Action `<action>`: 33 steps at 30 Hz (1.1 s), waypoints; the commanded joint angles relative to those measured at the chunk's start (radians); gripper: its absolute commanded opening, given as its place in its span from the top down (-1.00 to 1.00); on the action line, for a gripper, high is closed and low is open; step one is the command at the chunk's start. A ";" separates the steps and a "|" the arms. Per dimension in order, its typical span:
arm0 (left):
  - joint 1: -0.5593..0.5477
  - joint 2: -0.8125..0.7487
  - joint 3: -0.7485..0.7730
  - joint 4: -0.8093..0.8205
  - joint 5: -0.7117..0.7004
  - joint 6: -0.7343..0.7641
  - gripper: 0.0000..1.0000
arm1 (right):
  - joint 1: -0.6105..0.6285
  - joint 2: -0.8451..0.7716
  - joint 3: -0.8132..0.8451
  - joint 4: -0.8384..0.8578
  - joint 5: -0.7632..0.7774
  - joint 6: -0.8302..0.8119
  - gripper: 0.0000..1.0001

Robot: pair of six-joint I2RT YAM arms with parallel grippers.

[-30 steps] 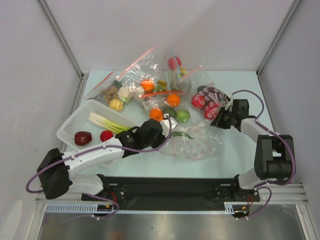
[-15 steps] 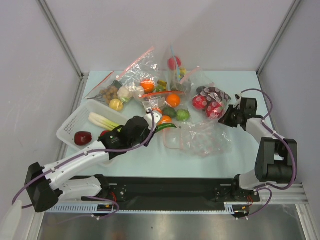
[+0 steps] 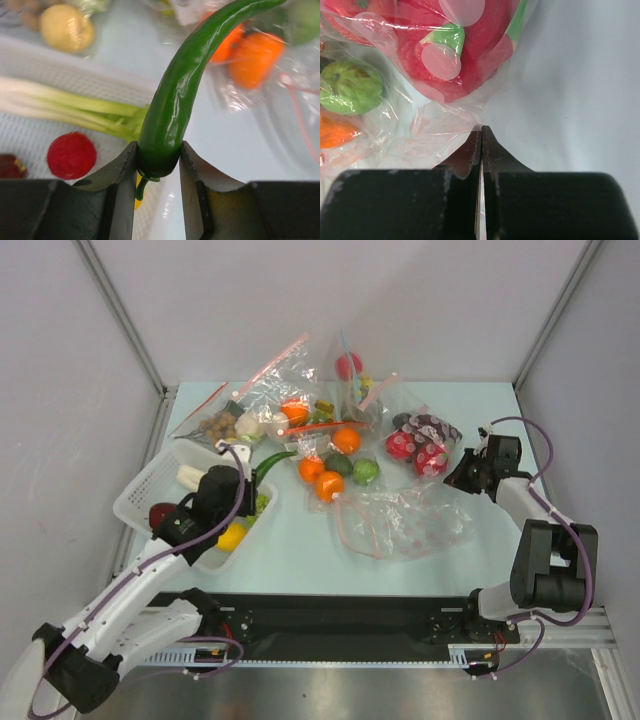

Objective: Open the zip-top bag and remove the fake food

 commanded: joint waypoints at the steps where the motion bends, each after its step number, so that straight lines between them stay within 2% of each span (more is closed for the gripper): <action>1: 0.109 -0.033 -0.035 0.003 -0.084 -0.119 0.31 | -0.005 -0.044 0.028 0.008 0.014 -0.014 1.00; 2: 0.124 -0.046 -0.045 0.030 -0.137 -0.154 0.31 | -0.005 -0.045 0.026 0.006 0.014 -0.016 1.00; 3: 0.149 -0.075 -0.076 0.049 -0.168 -0.174 0.20 | -0.005 -0.050 0.028 0.006 0.014 -0.014 1.00; 5: 0.183 -0.108 -0.110 0.117 -0.215 -0.222 0.20 | -0.005 -0.052 0.026 0.008 0.011 -0.011 1.00; 9: 0.292 -0.137 -0.200 0.214 -0.189 -0.253 0.17 | -0.003 -0.059 0.026 0.011 -0.003 -0.008 1.00; 12: 0.393 -0.096 -0.211 0.218 -0.163 -0.251 0.18 | -0.003 -0.064 0.021 0.014 -0.009 -0.008 1.00; 17: 0.448 -0.073 -0.246 0.250 -0.133 -0.270 0.12 | -0.002 -0.070 0.020 0.016 -0.017 -0.005 1.00; 18: 0.462 -0.077 -0.260 0.254 -0.127 -0.271 -0.16 | -0.002 -0.070 0.020 0.016 -0.017 -0.007 1.00; 20: 0.470 -0.089 -0.268 0.257 -0.123 -0.271 -0.31 | 0.000 -0.070 0.020 0.014 -0.017 -0.007 1.00; 23: 0.470 -0.103 -0.274 0.250 -0.132 -0.267 -0.93 | 0.001 -0.069 0.020 0.016 -0.018 -0.005 1.00; 24: 0.470 -0.114 -0.273 0.248 -0.135 -0.265 -0.99 | 0.001 -0.067 0.020 0.014 -0.021 -0.005 1.00; 29: 0.468 -0.165 -0.271 0.241 -0.155 -0.257 -1.00 | 0.009 -0.072 0.020 0.011 -0.012 -0.007 0.99; 33: 0.468 -0.195 -0.259 0.238 -0.138 -0.250 -0.99 | 0.017 -0.082 0.031 -0.009 0.012 -0.010 0.73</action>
